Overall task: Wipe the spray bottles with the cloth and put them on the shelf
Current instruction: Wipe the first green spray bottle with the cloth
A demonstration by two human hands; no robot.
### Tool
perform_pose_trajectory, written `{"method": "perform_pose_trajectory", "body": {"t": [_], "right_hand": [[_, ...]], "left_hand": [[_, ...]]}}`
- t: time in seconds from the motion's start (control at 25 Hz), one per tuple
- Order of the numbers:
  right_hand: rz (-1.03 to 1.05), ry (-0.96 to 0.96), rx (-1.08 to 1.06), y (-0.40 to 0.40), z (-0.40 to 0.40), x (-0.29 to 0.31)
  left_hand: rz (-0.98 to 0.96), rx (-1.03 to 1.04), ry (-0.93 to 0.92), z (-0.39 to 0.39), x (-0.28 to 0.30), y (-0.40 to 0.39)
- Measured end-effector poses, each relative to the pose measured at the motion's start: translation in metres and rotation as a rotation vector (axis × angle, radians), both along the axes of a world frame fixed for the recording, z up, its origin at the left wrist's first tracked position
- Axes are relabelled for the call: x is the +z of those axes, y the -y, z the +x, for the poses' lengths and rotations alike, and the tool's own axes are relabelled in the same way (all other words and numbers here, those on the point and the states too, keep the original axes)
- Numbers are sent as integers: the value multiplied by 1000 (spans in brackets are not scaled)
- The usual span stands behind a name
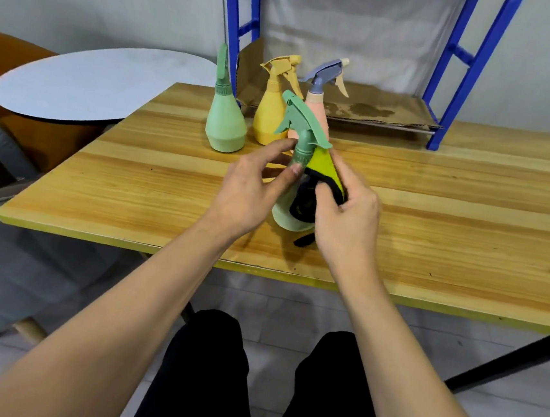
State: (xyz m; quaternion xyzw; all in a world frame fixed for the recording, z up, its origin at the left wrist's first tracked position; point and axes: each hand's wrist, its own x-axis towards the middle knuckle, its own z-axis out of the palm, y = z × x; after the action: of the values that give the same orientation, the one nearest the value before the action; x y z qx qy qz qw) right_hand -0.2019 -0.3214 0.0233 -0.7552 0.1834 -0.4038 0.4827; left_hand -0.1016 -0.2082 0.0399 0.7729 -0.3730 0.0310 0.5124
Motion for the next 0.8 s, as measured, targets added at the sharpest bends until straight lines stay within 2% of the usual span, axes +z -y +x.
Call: {"method": "perform_pose_trajectory", "body": {"t": [0.12, 0.24, 0.36, 0.44, 0.64, 0.8], "right_hand": [[45, -50, -103, -3, -10, -23], [58, -111, -115, 2, -8, -10], [47, 13, -64, -3, 1, 8], [19, 31, -93, -5, 1, -3], [-83, -132, -197, 0, -16, -34], [-57, -155, -163, 3, -21, -30]], "left_hand": [[14, -4, -12, -1, 1, -1], [20, 9, 5, -2, 2, 0], [19, 0, 34, -3, -1, 2], [-5, 4, 38, -3, -3, 2], [-67, 11, 37, -9, -6, 7], [-79, 77, 59, -11, -16, 10]]}}
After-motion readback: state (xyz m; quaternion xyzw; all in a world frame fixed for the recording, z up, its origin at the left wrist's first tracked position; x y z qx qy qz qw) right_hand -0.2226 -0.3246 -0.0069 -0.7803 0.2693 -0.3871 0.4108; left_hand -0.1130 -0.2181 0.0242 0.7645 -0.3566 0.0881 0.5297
